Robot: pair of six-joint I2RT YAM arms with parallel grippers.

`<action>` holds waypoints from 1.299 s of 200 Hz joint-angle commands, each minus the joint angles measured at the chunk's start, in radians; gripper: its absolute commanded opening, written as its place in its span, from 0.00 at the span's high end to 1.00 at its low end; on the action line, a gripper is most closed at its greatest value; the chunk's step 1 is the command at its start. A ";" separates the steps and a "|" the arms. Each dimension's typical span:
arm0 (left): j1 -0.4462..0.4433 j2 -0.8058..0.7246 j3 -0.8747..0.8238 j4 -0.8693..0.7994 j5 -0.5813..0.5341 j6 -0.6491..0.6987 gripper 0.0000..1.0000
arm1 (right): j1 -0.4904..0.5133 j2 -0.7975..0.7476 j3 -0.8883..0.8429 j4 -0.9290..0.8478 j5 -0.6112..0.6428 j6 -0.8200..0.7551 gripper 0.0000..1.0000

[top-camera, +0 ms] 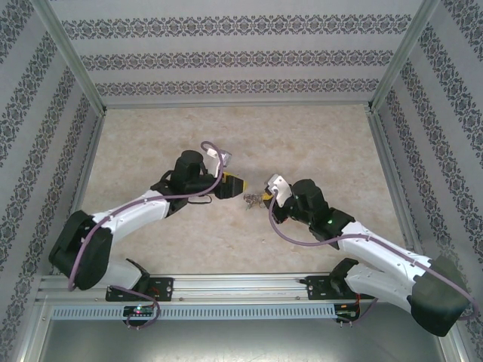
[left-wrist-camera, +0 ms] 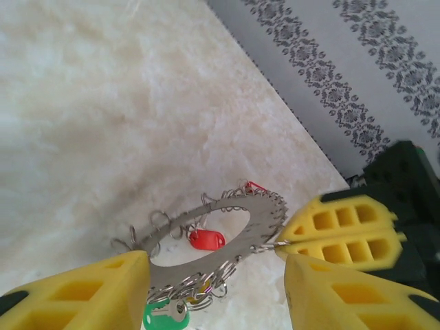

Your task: Put the keys on the keyring

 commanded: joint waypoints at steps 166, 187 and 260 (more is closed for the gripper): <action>-0.137 0.064 0.003 -0.198 -0.031 0.857 0.38 | -0.103 0.032 0.109 -0.110 -0.370 -0.145 1.00; -0.137 0.076 0.009 -0.222 -0.039 0.883 0.40 | -0.103 0.030 0.107 -0.115 -0.376 -0.148 1.00; -0.140 0.102 0.061 -0.325 -0.066 0.930 0.73 | -0.101 0.039 0.116 -0.145 -0.348 -0.095 1.00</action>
